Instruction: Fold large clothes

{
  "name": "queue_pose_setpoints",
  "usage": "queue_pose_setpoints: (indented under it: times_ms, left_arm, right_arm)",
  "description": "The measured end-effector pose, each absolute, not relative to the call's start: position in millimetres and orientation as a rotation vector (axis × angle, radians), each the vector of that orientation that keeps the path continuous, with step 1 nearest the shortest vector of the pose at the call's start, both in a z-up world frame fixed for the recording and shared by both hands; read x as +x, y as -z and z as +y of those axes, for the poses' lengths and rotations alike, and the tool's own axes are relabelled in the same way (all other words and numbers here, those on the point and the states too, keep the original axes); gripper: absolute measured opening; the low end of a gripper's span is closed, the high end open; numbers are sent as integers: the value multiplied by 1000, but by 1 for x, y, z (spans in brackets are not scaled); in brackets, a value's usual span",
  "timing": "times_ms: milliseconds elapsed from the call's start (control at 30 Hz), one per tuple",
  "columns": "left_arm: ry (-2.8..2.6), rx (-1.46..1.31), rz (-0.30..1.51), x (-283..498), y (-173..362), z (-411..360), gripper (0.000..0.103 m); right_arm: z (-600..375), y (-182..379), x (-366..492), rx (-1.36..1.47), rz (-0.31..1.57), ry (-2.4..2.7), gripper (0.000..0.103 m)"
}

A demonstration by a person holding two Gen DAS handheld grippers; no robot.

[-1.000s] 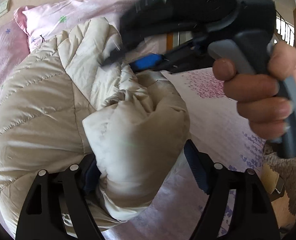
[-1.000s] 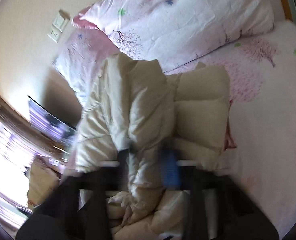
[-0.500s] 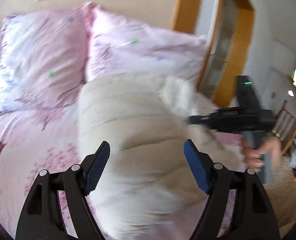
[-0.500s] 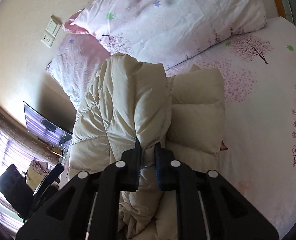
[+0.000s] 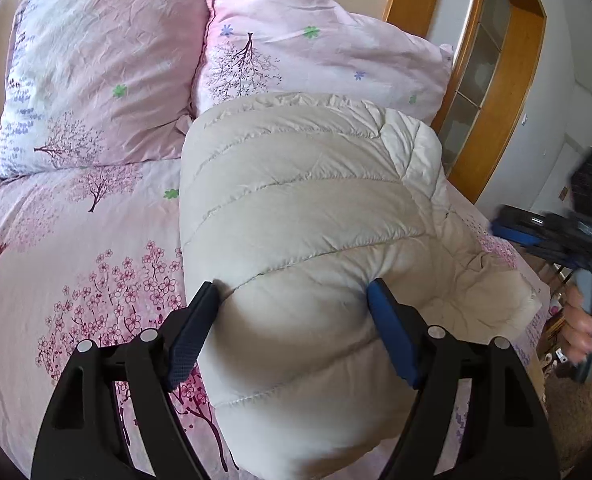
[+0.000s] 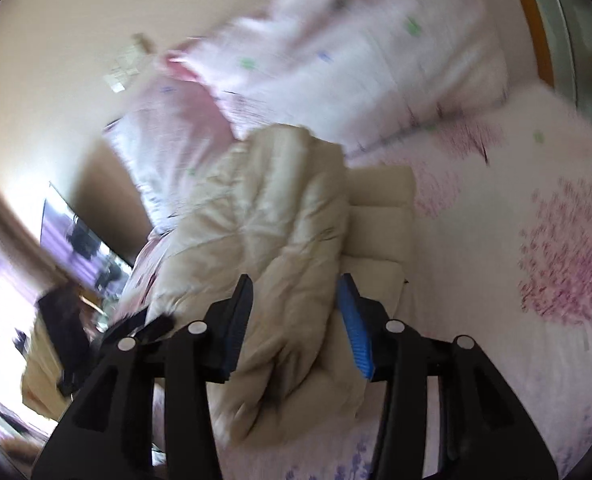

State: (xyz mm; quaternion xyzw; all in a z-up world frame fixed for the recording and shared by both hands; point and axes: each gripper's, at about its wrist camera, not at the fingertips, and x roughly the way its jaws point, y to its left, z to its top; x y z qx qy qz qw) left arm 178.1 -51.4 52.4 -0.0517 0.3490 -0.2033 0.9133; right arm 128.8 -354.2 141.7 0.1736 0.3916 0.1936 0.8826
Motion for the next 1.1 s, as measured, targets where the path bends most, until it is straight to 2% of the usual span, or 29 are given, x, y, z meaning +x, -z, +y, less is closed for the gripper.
queue_pose_setpoints:
  times_ms: [67, 200, 367, 433, 600, 667, 700, 767, 833, 933, 1100]
  left_arm:
    - [417, -104, 720, 179, -51, -51, 77]
    - [412, -102, 725, 179, -50, -52, 78]
    - [412, -110, 735, 180, -48, -53, 81]
    - [433, -126, 741, 180, -48, -52, 81]
    - [496, -184, 737, 181, -58, -43, 81]
    - [513, -210, 736, 186, -63, -33, 81]
    - [511, -217, 734, 189, -65, -29, 81]
    - [493, -228, 741, 200, -68, -19, 81]
    - [478, -242, 761, 216, -69, -10, 81]
    - [455, -244, 789, 240, -69, -3, 81]
    - [426, -226, 810, 276, -71, -1, 81]
  right_arm:
    - [-341, -149, 107, 284, 758, -464, 40]
    - [-316, -140, 88, 166, 732, -540, 37]
    - [-310, -96, 104, 53, 867, -368, 25]
    - [-322, -78, 113, 102, 918, -341, 25]
    - [-345, -61, 128, 213, 1012, -291, 33]
    - [-355, -72, 131, 275, 1021, -316, 40]
    - [-361, -83, 133, 312, 1000, -340, 45]
    - [-371, -101, 140, 369, 942, -362, 69]
    - [-383, -121, 154, 425, 890, -373, 74]
    - [-382, -138, 186, 463, 866, -372, 74]
    - [-373, -136, 248, 512, 931, -381, 74]
